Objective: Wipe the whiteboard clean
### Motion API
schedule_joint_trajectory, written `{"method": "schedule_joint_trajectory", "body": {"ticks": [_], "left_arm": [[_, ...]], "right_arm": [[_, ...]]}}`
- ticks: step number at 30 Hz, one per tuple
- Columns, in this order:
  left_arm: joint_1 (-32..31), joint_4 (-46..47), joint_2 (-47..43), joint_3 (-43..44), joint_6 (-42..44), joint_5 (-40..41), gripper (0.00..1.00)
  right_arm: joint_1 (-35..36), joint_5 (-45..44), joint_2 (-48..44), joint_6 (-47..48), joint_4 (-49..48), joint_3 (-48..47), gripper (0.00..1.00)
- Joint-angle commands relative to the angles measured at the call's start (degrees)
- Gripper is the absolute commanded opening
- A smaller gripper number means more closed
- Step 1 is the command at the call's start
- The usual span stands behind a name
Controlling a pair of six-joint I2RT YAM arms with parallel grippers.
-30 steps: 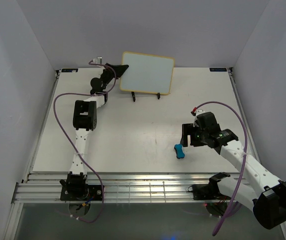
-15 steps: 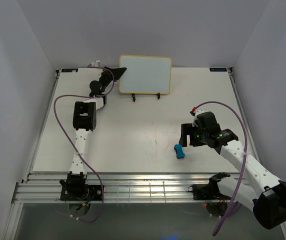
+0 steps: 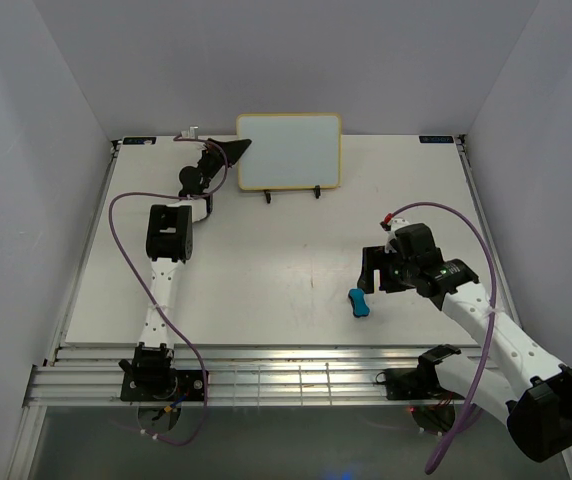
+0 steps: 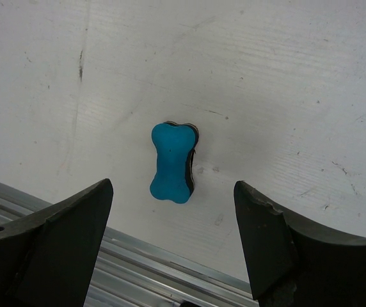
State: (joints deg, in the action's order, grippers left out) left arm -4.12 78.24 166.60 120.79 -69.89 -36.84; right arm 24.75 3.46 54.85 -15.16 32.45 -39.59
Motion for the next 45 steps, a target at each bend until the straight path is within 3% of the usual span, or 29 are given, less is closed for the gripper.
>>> {"method": "schedule_joint_trajectory", "body": {"ticks": [1, 14, 30, 36, 42, 44, 45], "left_arm": [[1.04, 18.79, 1.79, -1.17, 7.58, -6.14, 0.05], [1.39, 20.37, -1.1, -9.16, 6.17, -5.53, 0.21], [3.86, 20.9, -1.72, -9.53, 3.88, -7.54, 0.25], [3.77, 20.73, -3.47, -11.45, 3.97, -8.42, 0.45], [3.77, 20.64, -6.2, -14.35, 5.38, -9.83, 0.53], [3.77, 20.64, -7.08, -14.79, 5.64, -9.48, 0.85], [3.86, 20.64, -7.43, -15.75, 5.73, -9.3, 0.93]], "right_arm": [[-0.23, 0.93, -1.06, 0.92, -1.77, -1.1, 0.82], [-0.14, 1.9, -2.11, 1.01, -2.39, -0.31, 0.82], [-0.14, 3.56, -2.55, 1.01, -2.74, -0.48, 0.82], [-0.14, 3.83, -2.73, 1.1, -3.0, -0.31, 0.82], [-0.14, 4.27, -2.91, 1.1, -3.09, -0.4, 0.81], [-0.23, 4.44, -2.99, 1.18, -3.18, -0.4, 0.81], [-0.14, 4.53, -2.99, 1.1, -3.18, -0.4, 0.81]]}}
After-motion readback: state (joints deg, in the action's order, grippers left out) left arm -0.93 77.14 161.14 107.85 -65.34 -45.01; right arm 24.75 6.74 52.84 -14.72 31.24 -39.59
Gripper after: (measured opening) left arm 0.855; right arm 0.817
